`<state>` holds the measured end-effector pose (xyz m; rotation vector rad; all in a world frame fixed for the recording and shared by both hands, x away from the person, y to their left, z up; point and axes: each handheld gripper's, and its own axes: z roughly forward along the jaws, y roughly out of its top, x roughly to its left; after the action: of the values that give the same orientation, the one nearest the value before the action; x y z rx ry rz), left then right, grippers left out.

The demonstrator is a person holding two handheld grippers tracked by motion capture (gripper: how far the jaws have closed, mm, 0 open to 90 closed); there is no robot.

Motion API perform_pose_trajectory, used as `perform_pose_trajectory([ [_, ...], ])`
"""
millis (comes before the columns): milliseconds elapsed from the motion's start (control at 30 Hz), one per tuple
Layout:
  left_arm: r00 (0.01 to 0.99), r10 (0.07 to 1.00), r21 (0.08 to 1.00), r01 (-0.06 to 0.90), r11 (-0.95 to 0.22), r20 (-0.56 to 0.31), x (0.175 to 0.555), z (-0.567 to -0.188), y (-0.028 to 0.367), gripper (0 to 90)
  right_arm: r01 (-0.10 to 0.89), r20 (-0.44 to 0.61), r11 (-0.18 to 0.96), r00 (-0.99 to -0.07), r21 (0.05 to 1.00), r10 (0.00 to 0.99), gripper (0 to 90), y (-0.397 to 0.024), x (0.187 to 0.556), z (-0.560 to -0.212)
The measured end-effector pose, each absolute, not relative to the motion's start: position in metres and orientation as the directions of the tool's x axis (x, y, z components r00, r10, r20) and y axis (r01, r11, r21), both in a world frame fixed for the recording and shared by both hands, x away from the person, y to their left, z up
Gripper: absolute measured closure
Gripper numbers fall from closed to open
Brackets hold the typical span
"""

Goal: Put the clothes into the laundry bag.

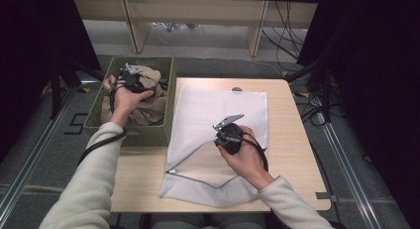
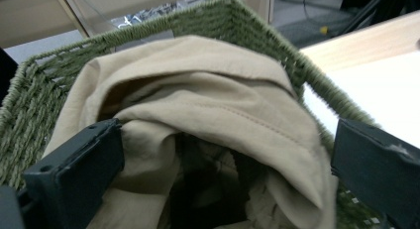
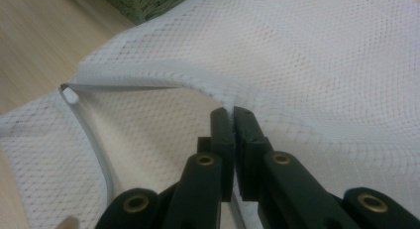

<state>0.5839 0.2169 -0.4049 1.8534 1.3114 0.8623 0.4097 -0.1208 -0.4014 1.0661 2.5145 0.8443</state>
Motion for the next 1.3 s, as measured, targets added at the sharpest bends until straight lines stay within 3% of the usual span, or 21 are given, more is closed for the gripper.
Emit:
perform_pose_trajectory([
  [167,0.265,0.948,0.816,0.500,-0.290,0.175,0.593,-0.413,0.213,0.8,0.556,-0.035,0.560,-0.690,0.614,0.723,89.3,-0.122,0.412,-0.401],
  [267,0.287,0.943,0.807,0.509,-0.299,0.169,0.597,-0.418,0.212,19.8,0.574,-0.017,0.549,-0.681,0.607,0.732,89.3,-0.121,0.411,-0.402],
  [333,0.292,0.941,0.800,0.517,-0.306,0.171,0.598,-0.419,0.213,47.4,0.575,-0.017,0.548,-0.681,0.607,0.732,89.3,-0.122,0.411,-0.402],
  [400,0.294,0.942,0.800,0.521,-0.298,0.160,0.600,-0.420,0.214,66.7,0.575,-0.018,0.548,-0.679,0.608,0.734,89.3,-0.122,0.411,-0.402],
  [500,0.312,0.941,0.796,0.534,-0.285,0.128,0.599,-0.421,0.216,81.9,0.574,-0.019,0.548,-0.680,0.608,0.733,89.3,-0.123,0.412,-0.401],
  [667,0.303,0.950,0.846,0.484,-0.224,0.078,0.590,-0.412,0.221,85.1,0.582,-0.007,0.539,-0.675,0.609,0.737,89.3,-0.125,0.413,-0.403],
  [1033,0.316,0.947,0.974,0.188,-0.124,0.059,0.542,-0.376,0.239,85.6,0.565,-0.025,0.547,-0.681,0.618,0.732,89.4,-0.128,0.416,-0.404],
  [1300,0.340,0.934,0.991,0.041,-0.129,0.108,0.511,-0.351,0.239,85.7,0.579,-0.007,0.530,-0.671,0.620,0.741,89.4,-0.126,0.415,-0.406],
])
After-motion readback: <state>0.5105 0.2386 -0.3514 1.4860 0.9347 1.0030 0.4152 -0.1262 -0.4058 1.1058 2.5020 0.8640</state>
